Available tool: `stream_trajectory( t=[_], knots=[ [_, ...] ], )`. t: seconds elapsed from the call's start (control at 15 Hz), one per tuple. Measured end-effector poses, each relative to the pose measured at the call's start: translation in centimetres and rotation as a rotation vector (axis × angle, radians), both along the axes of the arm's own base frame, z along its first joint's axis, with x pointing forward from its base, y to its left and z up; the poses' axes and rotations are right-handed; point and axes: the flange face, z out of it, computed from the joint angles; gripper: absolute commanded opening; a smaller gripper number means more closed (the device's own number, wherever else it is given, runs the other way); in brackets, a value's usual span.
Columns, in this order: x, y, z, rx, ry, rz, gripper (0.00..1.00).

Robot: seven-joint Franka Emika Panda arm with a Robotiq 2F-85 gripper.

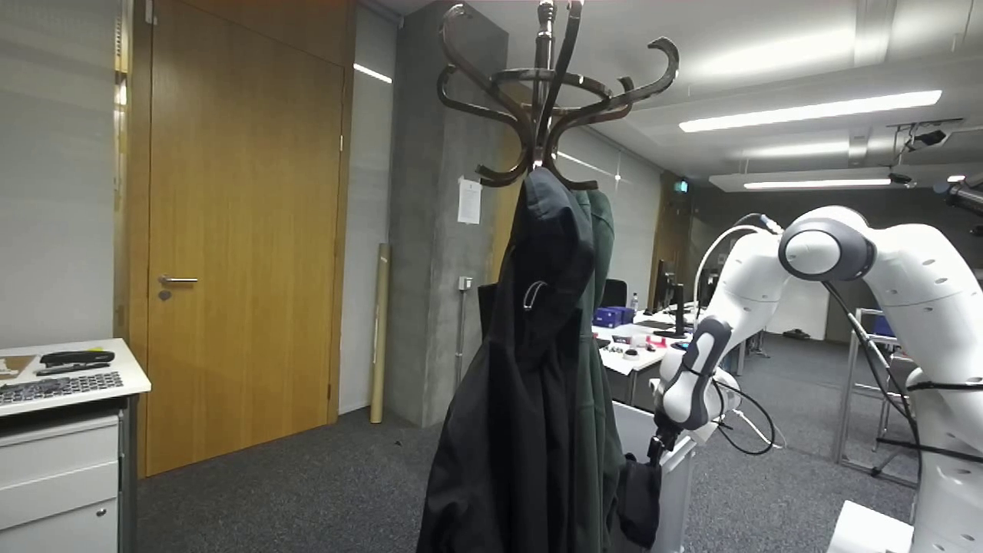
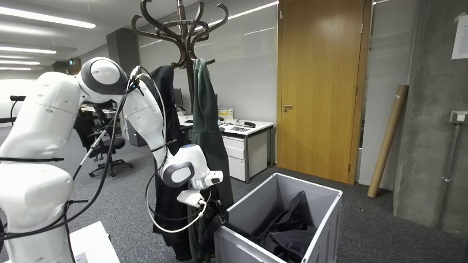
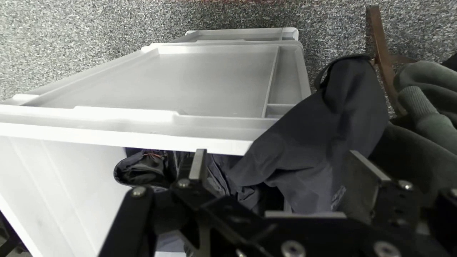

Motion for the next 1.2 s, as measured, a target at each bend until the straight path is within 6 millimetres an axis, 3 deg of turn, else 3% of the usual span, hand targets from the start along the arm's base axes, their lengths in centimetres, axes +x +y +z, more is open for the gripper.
stream_trajectory(
  t=[0.67,1.2],
  knots=[
    [0.8,-0.8,-0.5,0.03,-0.005,0.054,1.0],
    [1.2,0.7,-1.1,0.152,-0.058,0.12,1.0]
  ],
)
